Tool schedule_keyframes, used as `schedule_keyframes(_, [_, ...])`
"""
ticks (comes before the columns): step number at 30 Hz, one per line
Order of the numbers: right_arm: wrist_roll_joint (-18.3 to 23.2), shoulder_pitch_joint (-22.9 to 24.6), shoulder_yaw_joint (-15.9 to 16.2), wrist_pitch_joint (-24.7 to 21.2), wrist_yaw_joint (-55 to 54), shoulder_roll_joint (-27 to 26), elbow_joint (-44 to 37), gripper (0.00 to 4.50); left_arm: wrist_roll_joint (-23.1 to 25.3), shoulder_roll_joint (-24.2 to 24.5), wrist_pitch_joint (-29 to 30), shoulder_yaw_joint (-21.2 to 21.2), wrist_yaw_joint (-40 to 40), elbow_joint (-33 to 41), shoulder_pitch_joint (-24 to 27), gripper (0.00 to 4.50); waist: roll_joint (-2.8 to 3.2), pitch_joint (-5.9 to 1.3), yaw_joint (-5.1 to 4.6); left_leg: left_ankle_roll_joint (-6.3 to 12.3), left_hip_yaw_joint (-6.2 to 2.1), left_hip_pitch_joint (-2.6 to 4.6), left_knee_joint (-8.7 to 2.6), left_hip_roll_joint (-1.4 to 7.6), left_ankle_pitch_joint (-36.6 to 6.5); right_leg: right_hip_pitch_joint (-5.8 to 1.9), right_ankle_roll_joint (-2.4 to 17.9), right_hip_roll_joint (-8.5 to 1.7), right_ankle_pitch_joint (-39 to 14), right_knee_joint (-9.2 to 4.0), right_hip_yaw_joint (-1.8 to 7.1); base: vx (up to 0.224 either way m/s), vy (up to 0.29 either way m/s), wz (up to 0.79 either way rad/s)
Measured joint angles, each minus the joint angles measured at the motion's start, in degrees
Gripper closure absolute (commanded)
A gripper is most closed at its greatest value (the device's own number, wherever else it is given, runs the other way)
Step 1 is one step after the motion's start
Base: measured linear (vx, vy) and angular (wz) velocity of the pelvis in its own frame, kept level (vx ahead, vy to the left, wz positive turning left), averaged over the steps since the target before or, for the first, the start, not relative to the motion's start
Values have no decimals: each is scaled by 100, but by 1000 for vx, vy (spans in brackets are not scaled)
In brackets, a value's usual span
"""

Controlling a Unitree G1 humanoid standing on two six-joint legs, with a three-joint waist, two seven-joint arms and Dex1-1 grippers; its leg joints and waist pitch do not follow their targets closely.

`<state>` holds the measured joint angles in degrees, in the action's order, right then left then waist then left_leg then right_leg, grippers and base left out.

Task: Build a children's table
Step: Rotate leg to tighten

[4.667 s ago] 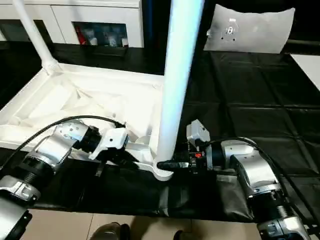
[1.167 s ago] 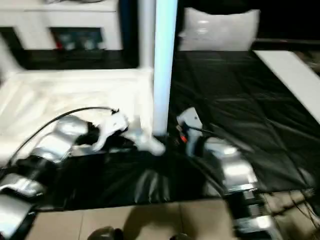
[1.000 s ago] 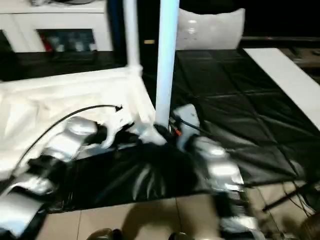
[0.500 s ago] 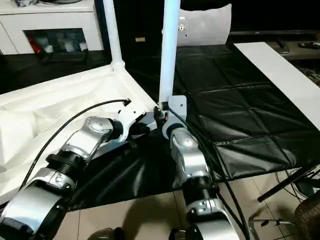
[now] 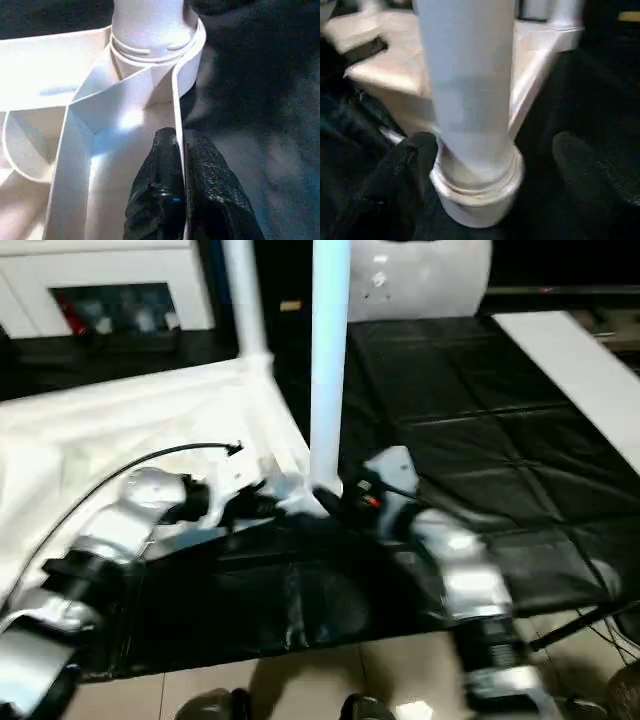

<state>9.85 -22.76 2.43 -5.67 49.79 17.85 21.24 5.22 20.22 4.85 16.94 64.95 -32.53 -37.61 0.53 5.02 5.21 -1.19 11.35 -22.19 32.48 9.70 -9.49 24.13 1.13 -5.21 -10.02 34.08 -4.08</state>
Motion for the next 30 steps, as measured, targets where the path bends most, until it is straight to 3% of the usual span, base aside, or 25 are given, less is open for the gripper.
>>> schedule_keyframes(5, [399, -18, 126, -132, 1281, 435, -29, 52, -171, 346, -394, 145, 813, 34, 109, 450, -2, 1, 34, -24, 1, 10, 35, 19, -11, -24, 14, 6, -4, 9, -9, 0, 0, 0])
schedule_keyframes(12, [612, -239, 450, -191, 2384, 619, -26, 120, -205, 435, -729, 342, 1317, 33, 102, 450, -22, 3, 92, -35, 16, 9, 82, 16, -17, -52, 29, -6, 8, 5, 8, 0, 0, 0])
schedule_keyframes(14, [661, -249, 519, -302, 2613, 651, -26, 120, -218, 446, -777, 383, 1422, 33, 95, 450, -33, 5, 118, -34, 16, 9, 88, 15, -17, -57, 30, -6, 8, 4, 9, 0, 0, 0])
schedule_keyframes(18, [682, -338, 697, -445, 2934, 702, 19, 159, -224, 456, -798, 427, 1565, 32, 78, 450, -36, 6, 141, -34, 16, 9, 92, 15, -17, -60, 31, -7, 10, 7, 9, 0, 0, 0])
schedule_keyframes(30, [649, -505, 738, -488, 3081, 716, 251, 245, -225, 447, -852, 435, 1617, 16, 57, 450, -41, 4, 174, -32, 15, 6, 90, 16, -18, -61, 30, -7, 12, 10, 6, 0, 0, 0])
